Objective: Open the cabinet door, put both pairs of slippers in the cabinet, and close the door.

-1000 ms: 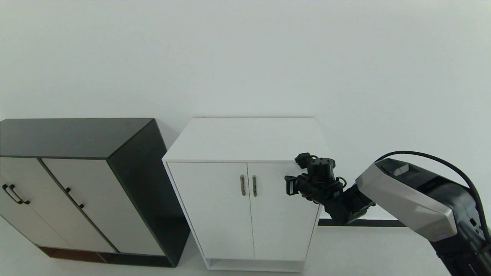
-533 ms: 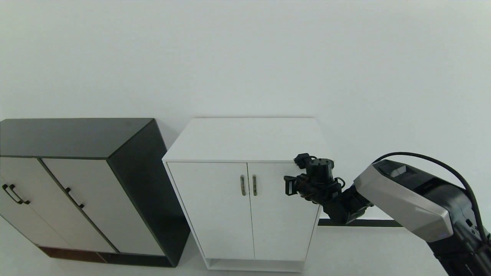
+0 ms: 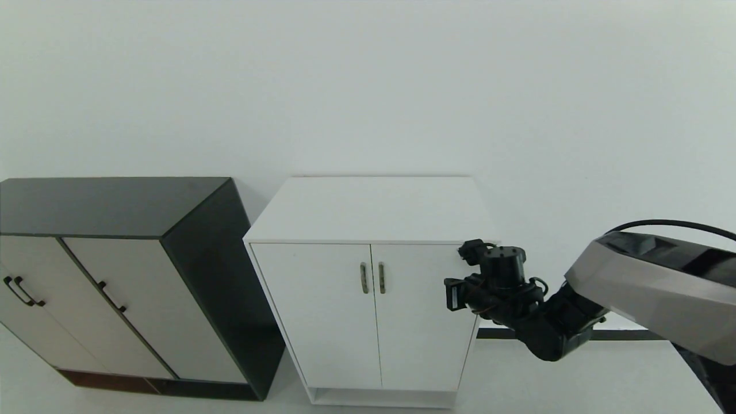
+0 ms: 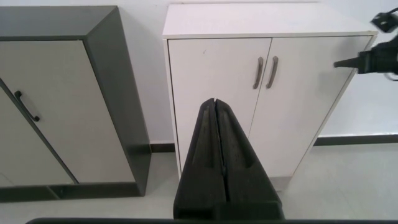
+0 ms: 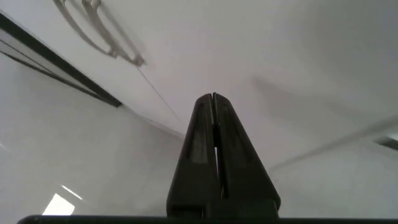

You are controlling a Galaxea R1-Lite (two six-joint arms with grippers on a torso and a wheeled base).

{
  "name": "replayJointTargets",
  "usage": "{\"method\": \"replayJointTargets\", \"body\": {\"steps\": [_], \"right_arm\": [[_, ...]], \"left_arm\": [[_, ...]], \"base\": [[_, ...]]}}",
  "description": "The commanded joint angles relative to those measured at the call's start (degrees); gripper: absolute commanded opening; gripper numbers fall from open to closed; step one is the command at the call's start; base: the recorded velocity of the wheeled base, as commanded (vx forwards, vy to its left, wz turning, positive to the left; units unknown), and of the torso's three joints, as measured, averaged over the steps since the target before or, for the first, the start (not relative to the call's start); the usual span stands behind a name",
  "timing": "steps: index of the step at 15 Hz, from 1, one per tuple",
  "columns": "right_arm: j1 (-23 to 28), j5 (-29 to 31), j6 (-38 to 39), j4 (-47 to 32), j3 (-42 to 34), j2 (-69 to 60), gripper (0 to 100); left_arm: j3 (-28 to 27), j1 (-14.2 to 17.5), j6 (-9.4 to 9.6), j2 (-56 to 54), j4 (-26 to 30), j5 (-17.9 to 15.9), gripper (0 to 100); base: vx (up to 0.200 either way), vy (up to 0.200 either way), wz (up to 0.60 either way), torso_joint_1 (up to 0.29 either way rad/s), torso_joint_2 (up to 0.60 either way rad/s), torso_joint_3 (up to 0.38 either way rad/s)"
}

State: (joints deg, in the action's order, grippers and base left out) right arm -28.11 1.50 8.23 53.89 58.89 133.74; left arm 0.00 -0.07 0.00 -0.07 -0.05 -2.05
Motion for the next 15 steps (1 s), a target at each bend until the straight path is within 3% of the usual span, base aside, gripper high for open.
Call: {"method": "replayJointTargets", "body": {"steps": [1, 5, 9, 12, 15], "right_arm": [[0.43, 5.27, 0.3, 2.88, -13.8, -12.1, 0], [4.29, 10.63, 0.03, 7.63, -31.56, -23.09, 0], [13.26, 12.56, -3.83, 8.95, -49.84, -38.82, 0], [15.54, 12.48, -4.36, 8.77, -58.28, -47.08, 0], [15.54, 12.74, -4.19, 1.04, -58.89, -57.63, 0]], "left_arm": [[0.0, -0.01, 0.0, 0.07, -0.04, 0.03, 0], [0.0, -0.01, 0.0, 0.07, -0.04, 0.03, 0], [0.0, -0.01, 0.0, 0.07, -0.04, -0.06, 0], [0.0, -0.01, 0.0, 0.07, -0.04, -0.06, 0], [0.0, -0.01, 0.0, 0.07, -0.04, -0.06, 0]], "base": [[0.0, 0.0, 0.0, 0.0, 0.0, 0.0], [0.0, 0.0, 0.0, 0.0, 0.0, 0.0], [0.0, 0.0, 0.0, 0.0, 0.0, 0.0], [0.0, 0.0, 0.0, 0.0, 0.0, 0.0], [0.0, 0.0, 0.0, 0.0, 0.0, 0.0]]}}
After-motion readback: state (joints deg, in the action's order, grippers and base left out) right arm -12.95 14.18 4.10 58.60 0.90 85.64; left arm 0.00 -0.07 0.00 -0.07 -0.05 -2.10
